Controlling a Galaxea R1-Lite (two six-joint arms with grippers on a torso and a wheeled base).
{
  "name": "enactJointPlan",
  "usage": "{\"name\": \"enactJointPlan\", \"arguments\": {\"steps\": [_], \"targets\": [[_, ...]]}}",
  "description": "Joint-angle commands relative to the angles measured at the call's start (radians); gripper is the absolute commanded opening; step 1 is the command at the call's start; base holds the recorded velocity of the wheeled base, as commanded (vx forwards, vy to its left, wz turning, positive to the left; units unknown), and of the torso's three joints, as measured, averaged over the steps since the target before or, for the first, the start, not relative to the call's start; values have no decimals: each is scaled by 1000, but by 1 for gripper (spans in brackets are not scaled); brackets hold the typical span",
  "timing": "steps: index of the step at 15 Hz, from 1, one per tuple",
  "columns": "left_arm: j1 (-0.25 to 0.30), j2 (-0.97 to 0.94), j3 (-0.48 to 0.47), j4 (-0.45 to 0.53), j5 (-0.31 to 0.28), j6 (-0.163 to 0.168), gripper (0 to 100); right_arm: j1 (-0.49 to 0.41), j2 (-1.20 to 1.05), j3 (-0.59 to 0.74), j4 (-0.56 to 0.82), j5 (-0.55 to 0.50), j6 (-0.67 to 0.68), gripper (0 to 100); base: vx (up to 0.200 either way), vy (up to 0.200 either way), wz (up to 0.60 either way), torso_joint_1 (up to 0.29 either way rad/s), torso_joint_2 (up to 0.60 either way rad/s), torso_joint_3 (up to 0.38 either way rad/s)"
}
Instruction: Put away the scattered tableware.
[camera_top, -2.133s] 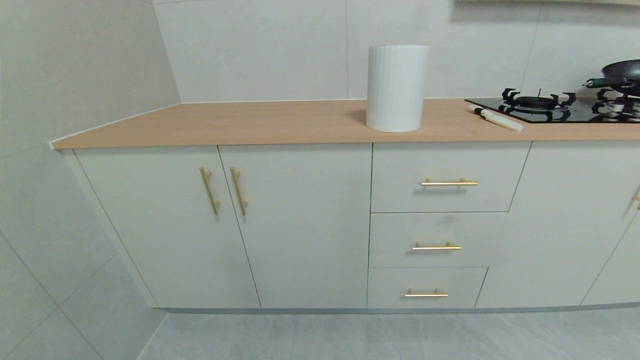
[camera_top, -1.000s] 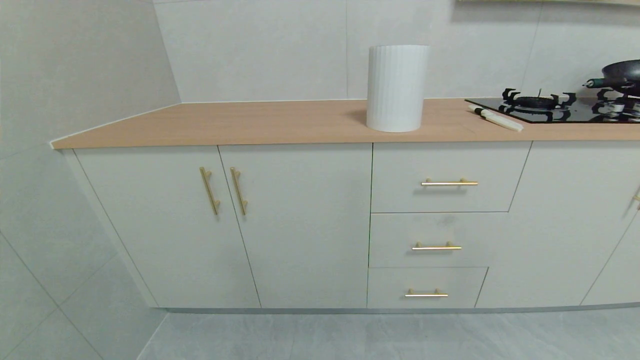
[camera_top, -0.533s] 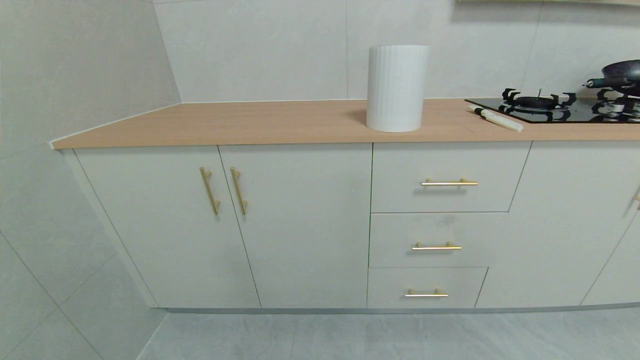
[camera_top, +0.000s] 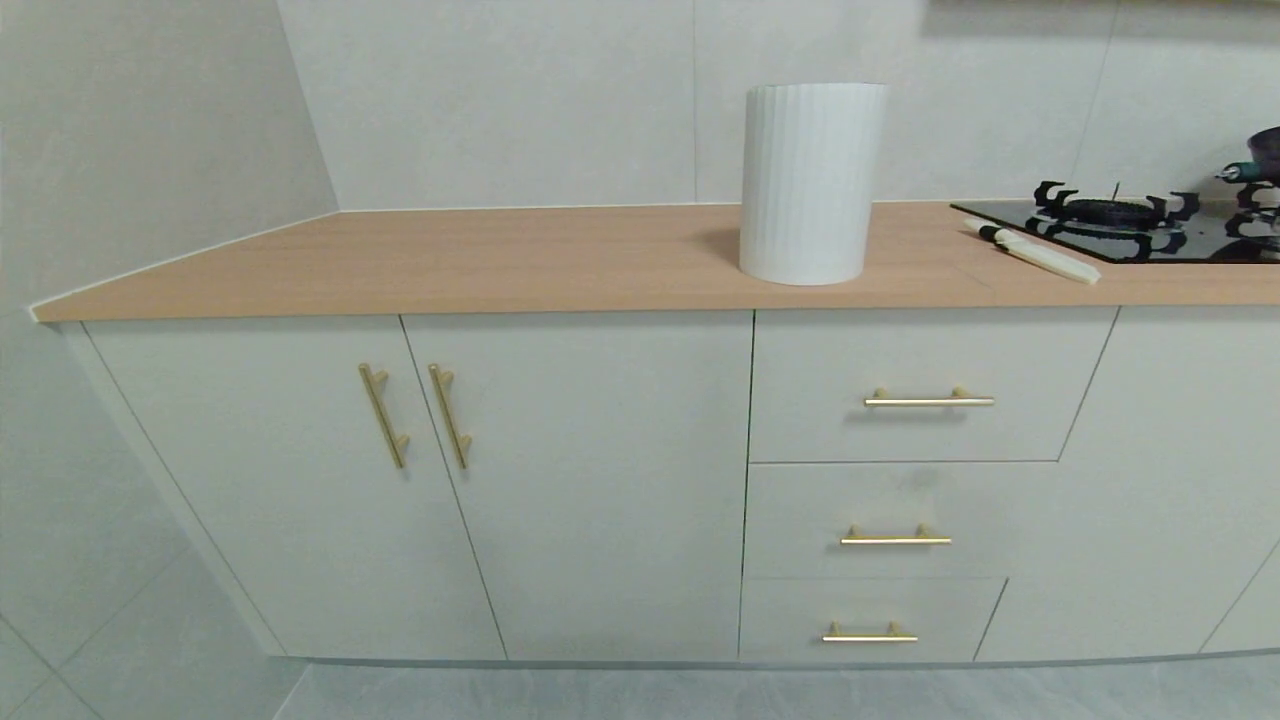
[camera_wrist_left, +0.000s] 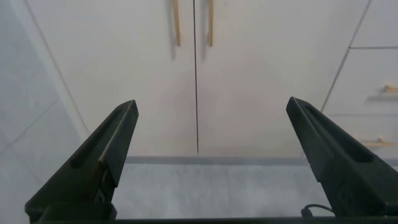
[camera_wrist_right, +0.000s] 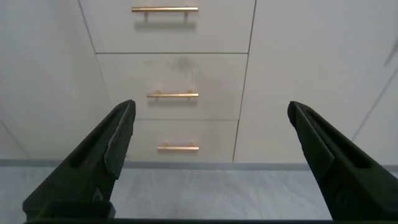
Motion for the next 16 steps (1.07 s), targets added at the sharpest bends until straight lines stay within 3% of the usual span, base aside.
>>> {"name": "enactJointPlan", "arguments": {"steps": [1,14,16], "targets": [[0,0,0,0,1,0,100,0,2,0,0,1,-1,100,200,0,0,2,7,7],[0,0,0,0,1,0,100,0,2,0,0,1,1,100,200,0,0,2,2,2],[0,0,0,0,1,0,100,0,2,0,0,1,1,100,0,0,0,0,0,0]]}}
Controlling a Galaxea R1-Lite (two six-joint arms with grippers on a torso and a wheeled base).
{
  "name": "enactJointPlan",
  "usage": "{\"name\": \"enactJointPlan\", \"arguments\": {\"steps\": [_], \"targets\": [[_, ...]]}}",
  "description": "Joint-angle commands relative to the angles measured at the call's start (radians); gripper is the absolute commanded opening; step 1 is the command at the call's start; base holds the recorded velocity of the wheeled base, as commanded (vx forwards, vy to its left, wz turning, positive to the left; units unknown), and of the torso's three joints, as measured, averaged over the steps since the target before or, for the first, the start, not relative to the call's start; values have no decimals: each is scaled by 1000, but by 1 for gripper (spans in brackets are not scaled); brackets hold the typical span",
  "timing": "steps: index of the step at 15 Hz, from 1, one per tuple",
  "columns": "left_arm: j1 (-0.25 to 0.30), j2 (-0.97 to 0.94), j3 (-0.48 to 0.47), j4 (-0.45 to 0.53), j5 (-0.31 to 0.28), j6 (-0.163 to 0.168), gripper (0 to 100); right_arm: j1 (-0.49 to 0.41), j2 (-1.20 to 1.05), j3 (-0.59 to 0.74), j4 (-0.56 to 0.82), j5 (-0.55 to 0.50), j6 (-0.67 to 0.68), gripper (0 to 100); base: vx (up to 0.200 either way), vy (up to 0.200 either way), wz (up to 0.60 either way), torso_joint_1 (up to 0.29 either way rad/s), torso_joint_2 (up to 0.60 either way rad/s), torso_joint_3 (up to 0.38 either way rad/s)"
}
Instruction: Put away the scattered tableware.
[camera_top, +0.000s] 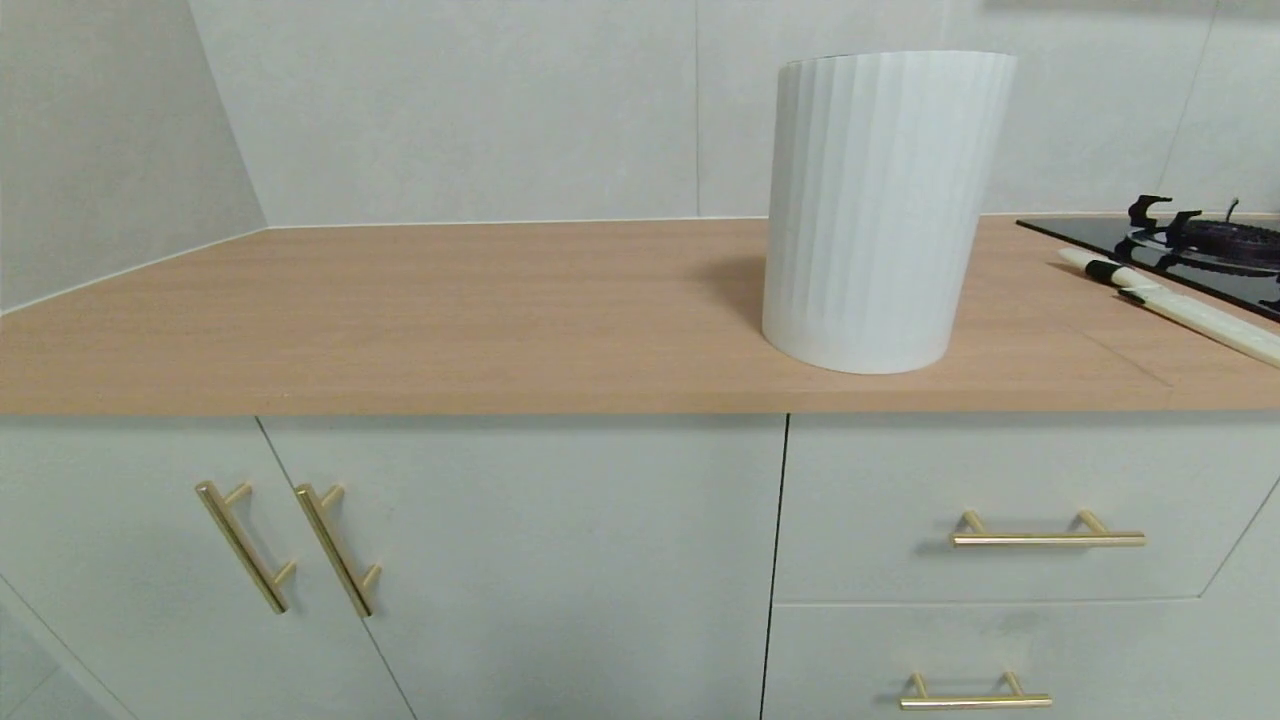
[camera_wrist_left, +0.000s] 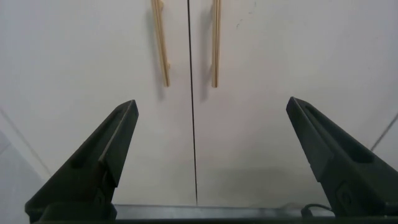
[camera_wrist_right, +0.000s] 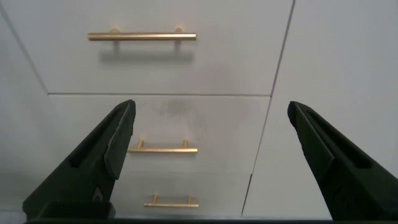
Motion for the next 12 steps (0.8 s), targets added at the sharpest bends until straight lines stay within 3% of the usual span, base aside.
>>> {"name": "enactJointPlan", "arguments": {"steps": [1,5,12], "targets": [[0,0,0,0,0,0,100,0,2,0,0,0,-1,100,0,0,0,0,0,0],[0,0,0,0,0,0,100,0,2,0,0,0,-1,100,0,0,0,0,0,0],[0,0,0,0,0,1,100,0,2,0,0,0,-1,100,0,-200,0,4,0,2]]}}
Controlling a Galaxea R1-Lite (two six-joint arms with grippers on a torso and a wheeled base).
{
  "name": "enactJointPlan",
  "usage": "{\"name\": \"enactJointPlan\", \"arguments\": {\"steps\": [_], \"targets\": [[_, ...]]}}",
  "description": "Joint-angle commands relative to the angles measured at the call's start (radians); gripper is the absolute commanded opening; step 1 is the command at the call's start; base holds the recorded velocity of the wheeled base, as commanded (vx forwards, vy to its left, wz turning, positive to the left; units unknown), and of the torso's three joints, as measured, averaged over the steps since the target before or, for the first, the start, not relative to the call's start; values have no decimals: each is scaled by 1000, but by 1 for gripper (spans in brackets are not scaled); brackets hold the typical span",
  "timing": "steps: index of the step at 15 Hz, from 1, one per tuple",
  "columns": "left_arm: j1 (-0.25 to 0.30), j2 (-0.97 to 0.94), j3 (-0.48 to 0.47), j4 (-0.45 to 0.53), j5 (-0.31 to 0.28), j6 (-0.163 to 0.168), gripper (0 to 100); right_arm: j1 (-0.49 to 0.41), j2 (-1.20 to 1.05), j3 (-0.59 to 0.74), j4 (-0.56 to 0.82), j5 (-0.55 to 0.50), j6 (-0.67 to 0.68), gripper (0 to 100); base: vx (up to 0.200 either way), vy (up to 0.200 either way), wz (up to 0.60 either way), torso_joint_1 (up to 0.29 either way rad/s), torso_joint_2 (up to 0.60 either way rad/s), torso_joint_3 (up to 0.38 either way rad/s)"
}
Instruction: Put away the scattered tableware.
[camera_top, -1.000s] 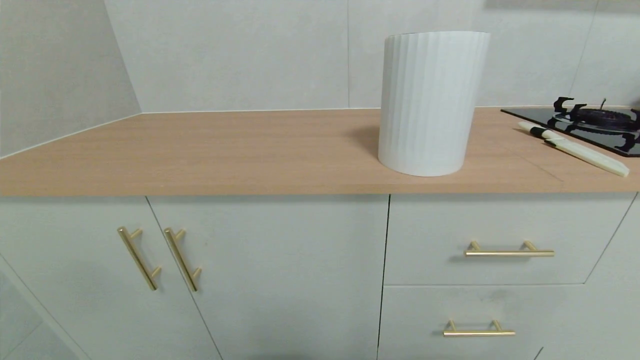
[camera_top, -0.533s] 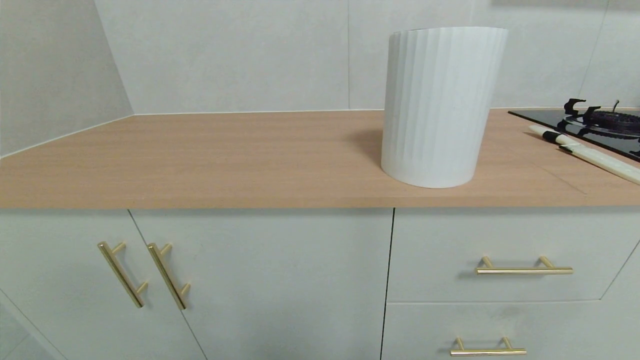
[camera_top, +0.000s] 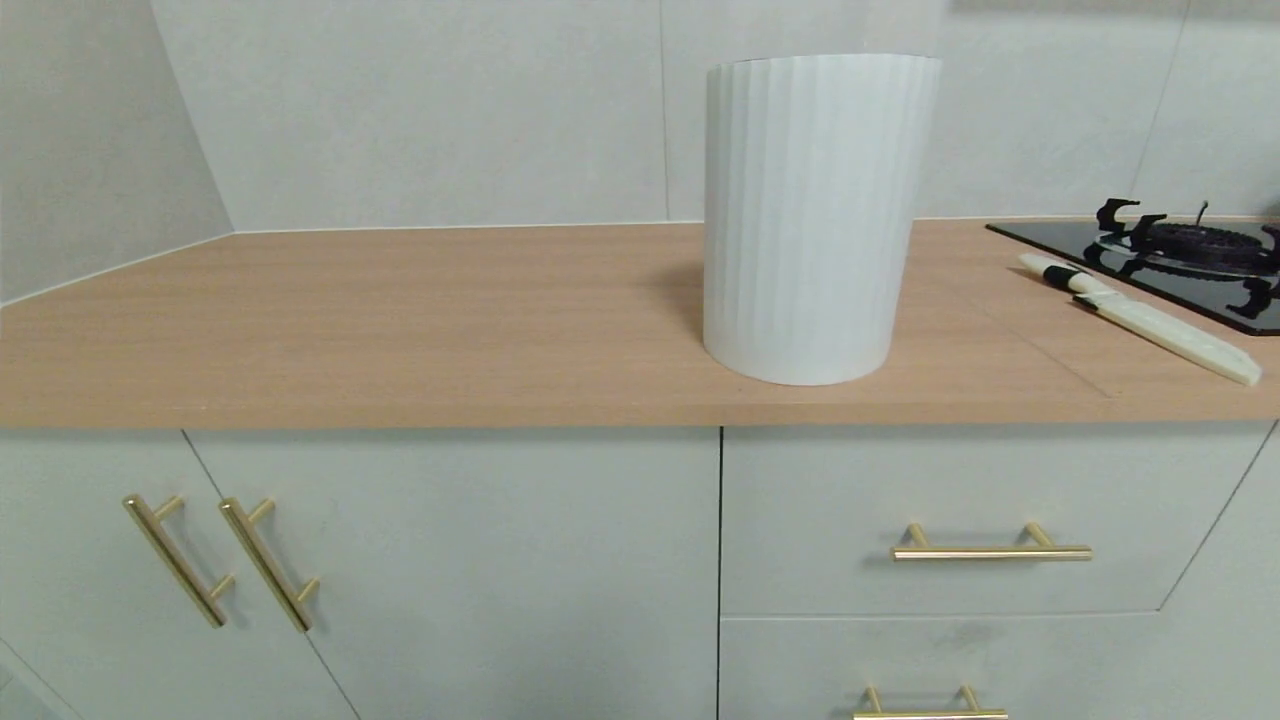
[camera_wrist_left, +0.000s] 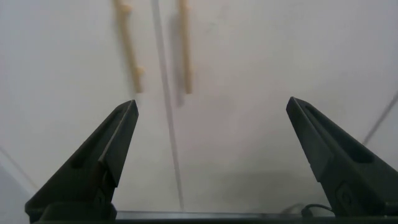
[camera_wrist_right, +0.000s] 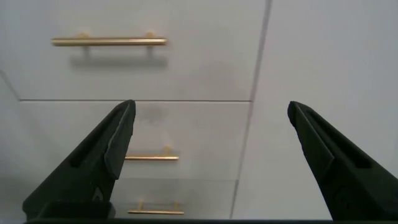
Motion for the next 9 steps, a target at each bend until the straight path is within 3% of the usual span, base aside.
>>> {"name": "enactJointPlan", "arguments": {"steps": [1,9], "targets": [[0,0,0,0,0,-2,100,0,2,0,0,0,-1,100,0,-200,0,2,-2,7],[0,0,0,0,0,-2,100,0,0,0,0,-1,-1,100,0,0,0,0,0,0]]}}
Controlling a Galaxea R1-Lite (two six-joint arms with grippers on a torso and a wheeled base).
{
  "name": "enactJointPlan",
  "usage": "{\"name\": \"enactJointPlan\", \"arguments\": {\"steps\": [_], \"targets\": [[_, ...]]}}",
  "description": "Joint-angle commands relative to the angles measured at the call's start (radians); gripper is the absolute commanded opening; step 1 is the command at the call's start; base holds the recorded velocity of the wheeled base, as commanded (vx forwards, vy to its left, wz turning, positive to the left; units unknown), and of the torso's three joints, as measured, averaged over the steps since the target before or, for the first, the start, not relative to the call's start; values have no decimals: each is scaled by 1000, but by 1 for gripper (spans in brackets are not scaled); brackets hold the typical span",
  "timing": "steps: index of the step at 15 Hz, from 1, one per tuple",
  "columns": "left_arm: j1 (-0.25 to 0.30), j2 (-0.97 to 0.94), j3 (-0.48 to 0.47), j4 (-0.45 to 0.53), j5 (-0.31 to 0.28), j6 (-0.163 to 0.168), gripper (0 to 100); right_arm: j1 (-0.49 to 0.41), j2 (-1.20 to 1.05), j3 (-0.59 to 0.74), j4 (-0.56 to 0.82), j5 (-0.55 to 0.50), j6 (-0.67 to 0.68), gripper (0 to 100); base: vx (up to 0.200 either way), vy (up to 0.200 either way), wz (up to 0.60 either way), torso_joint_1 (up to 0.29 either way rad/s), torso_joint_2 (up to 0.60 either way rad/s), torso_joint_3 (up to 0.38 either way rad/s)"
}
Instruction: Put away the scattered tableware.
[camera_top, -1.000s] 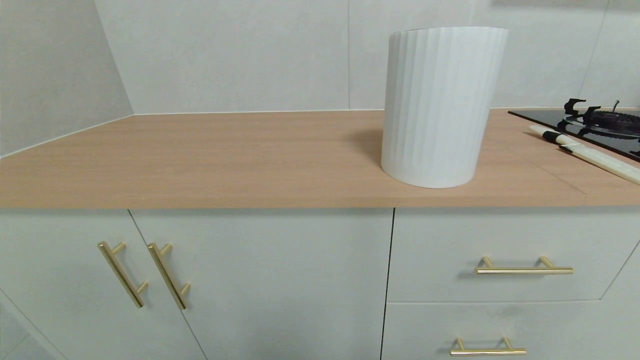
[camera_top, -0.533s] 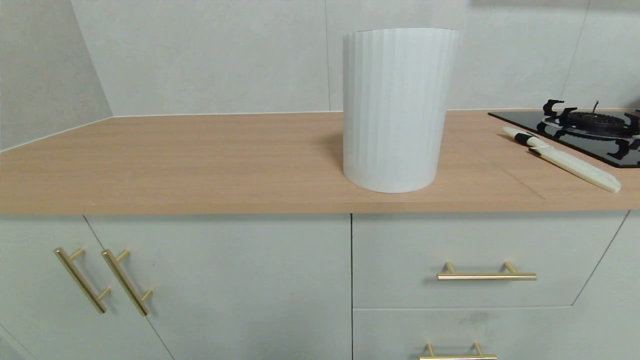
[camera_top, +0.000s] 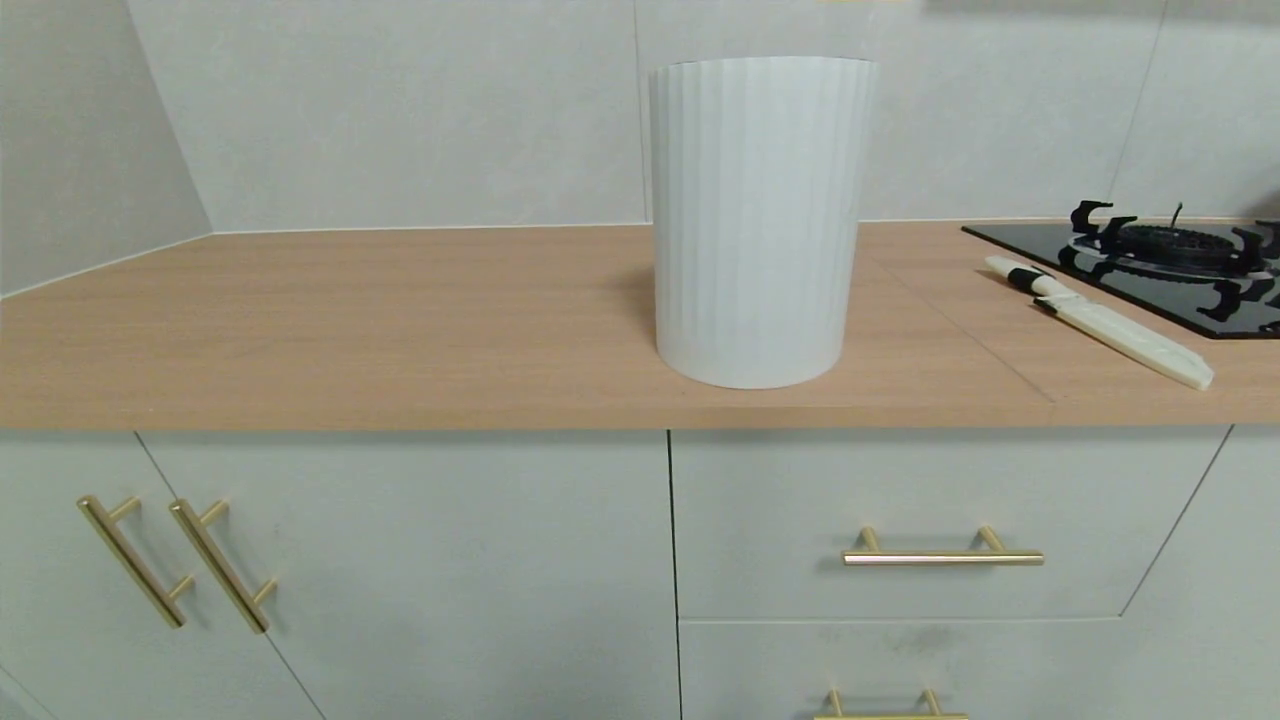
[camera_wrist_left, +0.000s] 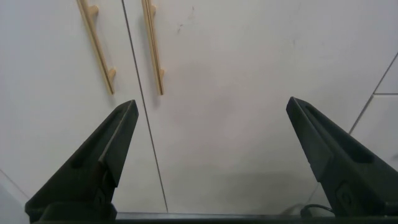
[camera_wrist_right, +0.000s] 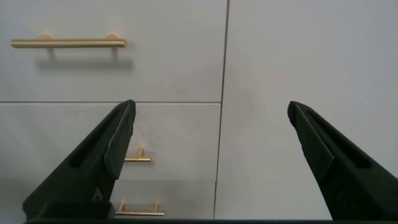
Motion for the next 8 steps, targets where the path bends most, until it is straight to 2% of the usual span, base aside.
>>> {"name": "enactJointPlan", "arguments": {"steps": [1,5,8], "targets": [[1,0,0,0,0,0,100,0,0,0,0,0,-1,100,0,0,0,0,0,0],[1,0,0,0,0,0,100,0,0,0,0,0,-2,100,0,0,0,7,-30,-20],[1,0,0,0,0,0,100,0,0,0,0,0,-2,100,0,0,0,56,-230,-242]]}}
